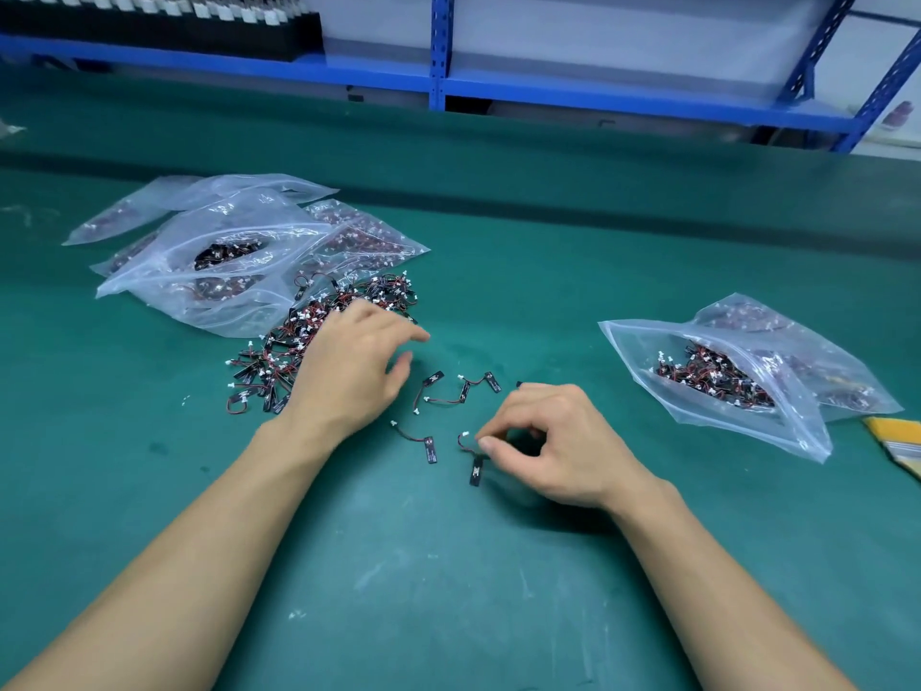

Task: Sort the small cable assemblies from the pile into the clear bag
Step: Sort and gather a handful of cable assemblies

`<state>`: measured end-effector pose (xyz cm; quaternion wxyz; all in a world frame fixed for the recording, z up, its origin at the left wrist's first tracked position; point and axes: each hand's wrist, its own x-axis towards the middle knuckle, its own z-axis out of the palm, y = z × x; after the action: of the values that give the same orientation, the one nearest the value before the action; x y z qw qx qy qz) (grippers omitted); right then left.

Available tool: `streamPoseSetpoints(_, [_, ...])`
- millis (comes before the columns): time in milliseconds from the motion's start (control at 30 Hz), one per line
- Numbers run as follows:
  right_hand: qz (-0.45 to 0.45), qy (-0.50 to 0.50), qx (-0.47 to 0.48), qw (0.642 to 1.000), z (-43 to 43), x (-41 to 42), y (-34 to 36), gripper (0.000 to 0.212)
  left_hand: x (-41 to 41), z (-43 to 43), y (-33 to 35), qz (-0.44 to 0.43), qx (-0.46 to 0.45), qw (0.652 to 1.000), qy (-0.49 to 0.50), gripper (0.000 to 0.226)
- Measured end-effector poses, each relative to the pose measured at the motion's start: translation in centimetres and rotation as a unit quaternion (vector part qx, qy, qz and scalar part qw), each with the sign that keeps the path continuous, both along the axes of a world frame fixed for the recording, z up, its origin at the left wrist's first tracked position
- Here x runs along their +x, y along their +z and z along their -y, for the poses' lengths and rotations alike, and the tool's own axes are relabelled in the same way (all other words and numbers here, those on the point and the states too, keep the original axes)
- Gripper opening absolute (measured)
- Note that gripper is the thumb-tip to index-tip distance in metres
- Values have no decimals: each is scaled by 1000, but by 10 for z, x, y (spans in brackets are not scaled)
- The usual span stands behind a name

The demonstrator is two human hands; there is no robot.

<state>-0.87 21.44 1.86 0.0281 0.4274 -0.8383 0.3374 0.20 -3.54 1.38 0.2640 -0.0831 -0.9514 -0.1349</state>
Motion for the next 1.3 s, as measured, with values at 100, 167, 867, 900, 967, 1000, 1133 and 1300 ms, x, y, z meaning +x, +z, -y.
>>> streamPoseSetpoints(100, [-6, -32, -25, 999, 0, -1, 0, 14, -30, -1, 7, 2, -99, 994, 50, 40])
streamPoseSetpoints(167, [-7, -38, -24, 999, 1, -1, -1, 13, -54, -1, 13, 50, -155, 984, 66, 50])
streamPoseSetpoints(867, [62, -130, -137, 980, -4, -12, -6, 16, -94, 25, 26, 49, -120, 992, 0, 18])
streamPoseSetpoints(900, [70, -136, -144, 978, -4, -13, -6, 16, -92, 26, 28, 33, -75, 997, -4, 17])
streamPoseSetpoints(967, [83, -147, -159, 973, -4, -13, -6, 16, -88, 28, 35, 3, 33, 999, -4, 17])
streamPoseSetpoints(1000, [90, -151, -167, 970, -4, -14, -6, 16, -86, 28, 38, -8, 82, 997, 2, 16])
streamPoseSetpoints(1133, [108, -158, -178, 965, -5, -14, -6, 15, -76, 26, 45, -17, 239, 970, 38, 15])
streamPoseSetpoints(1300, [119, -160, -181, 963, -4, -15, -7, 15, -55, 16, 54, -37, 345, 938, 28, 15])
